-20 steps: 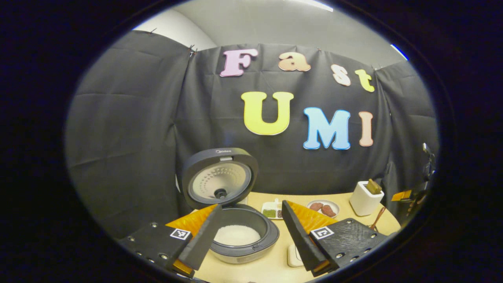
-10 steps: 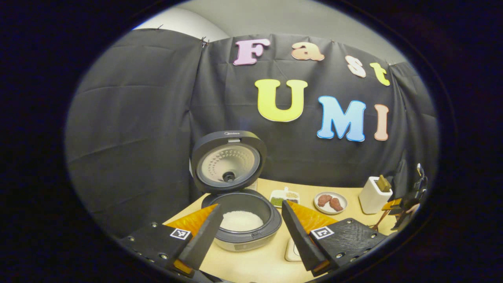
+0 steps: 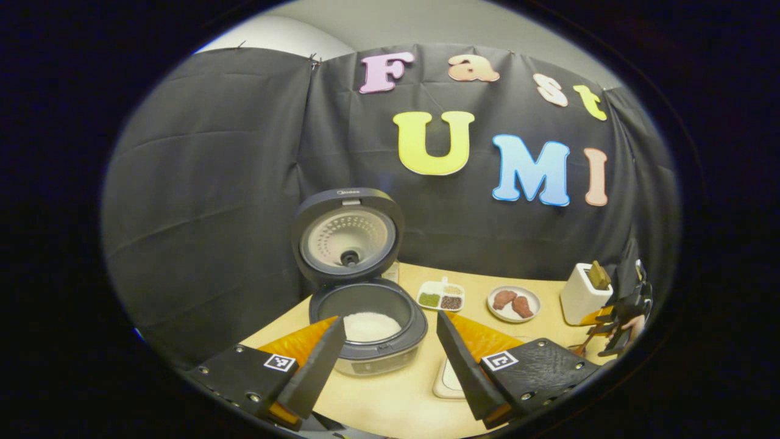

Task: Close the left gripper, press the button to open the rice cooker; take a wooden spoon from the chopstick holder with the right hand, scoop a spoonful of rice and pour it into the rice cooker, then put the wooden spoon back into the chopstick holder.

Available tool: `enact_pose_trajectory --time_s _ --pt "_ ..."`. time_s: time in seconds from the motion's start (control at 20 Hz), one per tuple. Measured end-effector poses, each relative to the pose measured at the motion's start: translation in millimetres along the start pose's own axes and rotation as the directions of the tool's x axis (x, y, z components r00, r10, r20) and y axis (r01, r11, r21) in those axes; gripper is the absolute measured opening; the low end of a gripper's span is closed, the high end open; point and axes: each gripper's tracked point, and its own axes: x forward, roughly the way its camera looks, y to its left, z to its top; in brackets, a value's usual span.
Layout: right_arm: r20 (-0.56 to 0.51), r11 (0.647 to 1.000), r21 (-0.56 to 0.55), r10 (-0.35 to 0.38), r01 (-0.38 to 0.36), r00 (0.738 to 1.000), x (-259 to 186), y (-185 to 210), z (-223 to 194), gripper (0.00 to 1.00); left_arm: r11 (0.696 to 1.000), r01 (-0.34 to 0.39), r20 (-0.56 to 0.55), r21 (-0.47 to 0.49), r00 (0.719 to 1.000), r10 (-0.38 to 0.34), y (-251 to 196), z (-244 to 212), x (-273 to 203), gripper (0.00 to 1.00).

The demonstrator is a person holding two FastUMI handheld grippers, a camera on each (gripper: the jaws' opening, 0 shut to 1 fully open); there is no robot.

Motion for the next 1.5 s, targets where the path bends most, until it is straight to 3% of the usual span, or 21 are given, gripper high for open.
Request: enact_pose_trajectory --time_s 0.05,0.1,0.2,0.25,0.3,0.45,0.65,0.9,1.1,1.5 --pt "-0.02 1.0 0.009 0.026 -0.026 0.999 -1.6 3.8 -2.3 0.31 1.0 0.006 -0.004 0.002 1.0 -0.006 -7.1 -2.6 -0.2 0.95" --pt "-0.041 0.999 0.016 0.042 -0.042 0.998 -14.0 4.1 -2.5 0.37 1.0 0.013 -0.006 0.003 1.0 -0.013 -14.7 -6.7 0.5 0.95" --pt "-0.024 0.998 0.042 0.049 -0.048 0.999 -10.9 4.8 -2.0 0.25 0.999 0.047 -0.011 0.0 0.999 -0.047 -33.3 -9.8 2.5 0.95" --pt "-0.013 0.997 0.039 0.063 -0.062 0.998 -19.5 11.0 -3.1 0.28 0.997 0.071 -0.013 -0.012 0.997 -0.071 -42.5 -9.4 4.1 0.94" --pt "0.017 0.997 0.027 0.074 -0.075 0.997 -22.5 16.0 -0.8 0.24 0.995 0.095 -0.015 -0.038 0.995 -0.095 -48.4 -8.6 5.4 0.95" --pt "0.069 0.995 -0.021 0.103 -0.101 0.992 -45.3 25.1 2.4 0.24 0.985 0.143 0.001 -0.098 0.99 -0.144 -58.2 -5.3 6.6 0.94" --pt "0.158 0.997 -0.008 0.082 -0.082 0.984 -75.1 31.9 10.8 0.24 0.977 0.198 -0.009 -0.084 0.98 -0.199 -47.5 -11.3 16.2 0.94" --pt "0.322 1.0 -0.015 0.008 -0.003 0.947 -135.6 39.0 18.2 0.24 0.964 0.255 -0.011 -0.074 0.966 -0.257 -10.4 -0.6 34.0 0.94" --pt "0.415 0.998 0.029 -0.056 0.048 0.908 -178.9 42.3 6.3 0.24 0.943 0.326 0.057 -0.072 0.945 -0.323 15.2 29.5 46.2 0.94" --pt "0.494 0.992 0.056 -0.127 0.115 0.86 -225.0 61.7 -36.6 0.24 0.904 0.426 0.089 0.016 0.9 -0.426 42.6 18.4 67.8 0.95"
